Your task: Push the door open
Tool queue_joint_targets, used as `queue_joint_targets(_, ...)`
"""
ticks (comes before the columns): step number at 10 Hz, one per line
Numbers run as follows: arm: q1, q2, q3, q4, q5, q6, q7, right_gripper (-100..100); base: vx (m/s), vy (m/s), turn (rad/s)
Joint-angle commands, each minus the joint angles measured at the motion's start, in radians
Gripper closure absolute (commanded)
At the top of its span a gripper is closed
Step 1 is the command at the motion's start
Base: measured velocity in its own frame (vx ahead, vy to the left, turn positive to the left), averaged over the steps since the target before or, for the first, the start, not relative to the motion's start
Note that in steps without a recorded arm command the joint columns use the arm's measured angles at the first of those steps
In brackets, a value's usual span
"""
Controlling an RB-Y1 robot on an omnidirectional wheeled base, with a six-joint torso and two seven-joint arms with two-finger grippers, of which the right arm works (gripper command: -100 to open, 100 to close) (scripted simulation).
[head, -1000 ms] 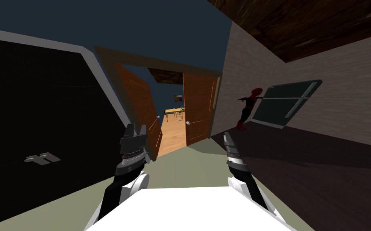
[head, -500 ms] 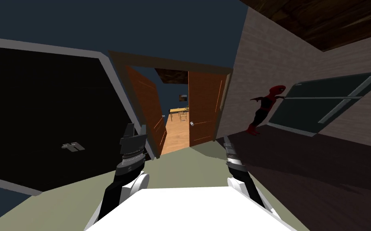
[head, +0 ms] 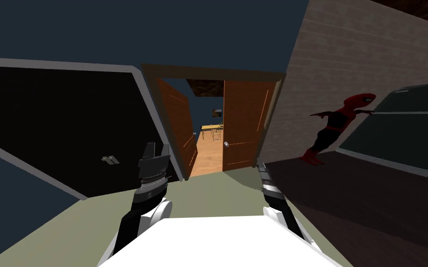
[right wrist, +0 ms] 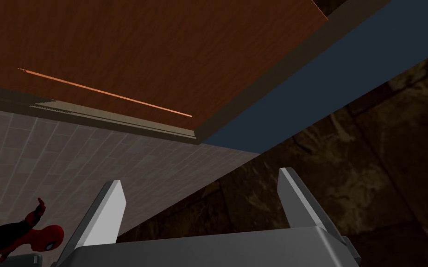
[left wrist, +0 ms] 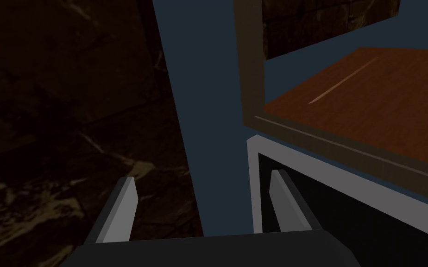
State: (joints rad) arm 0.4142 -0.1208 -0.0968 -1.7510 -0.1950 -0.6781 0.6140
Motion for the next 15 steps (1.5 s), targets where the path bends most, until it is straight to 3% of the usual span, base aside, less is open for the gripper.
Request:
queue_joint_targets(1,-0.008,-0.007,-0.003,0.039,-0.018,-0.006,0.05,-100,0.073,-0.034,0.219)
queue_joint_targets(8,-0.057,-0.04,-0.02,0.224,-0.1,-0.036,0.255,-100,0.063,-0.041,0.203)
queue_joint_targets(9,-0.057,-0.04,-0.02,0.225,-0.1,-0.036,0.261,-100,0.046,-0.045,0.06)
queue_joint_targets(13,-0.085,-0.058,-0.03,0.332,-0.147,-0.053,0.376,-100,0.049,-0.038,0.187)
queue_joint_targets(15,-0.092,-0.062,-0.032,0.359,-0.159,-0.057,0.41,-100,0.036,-0.032,0.084)
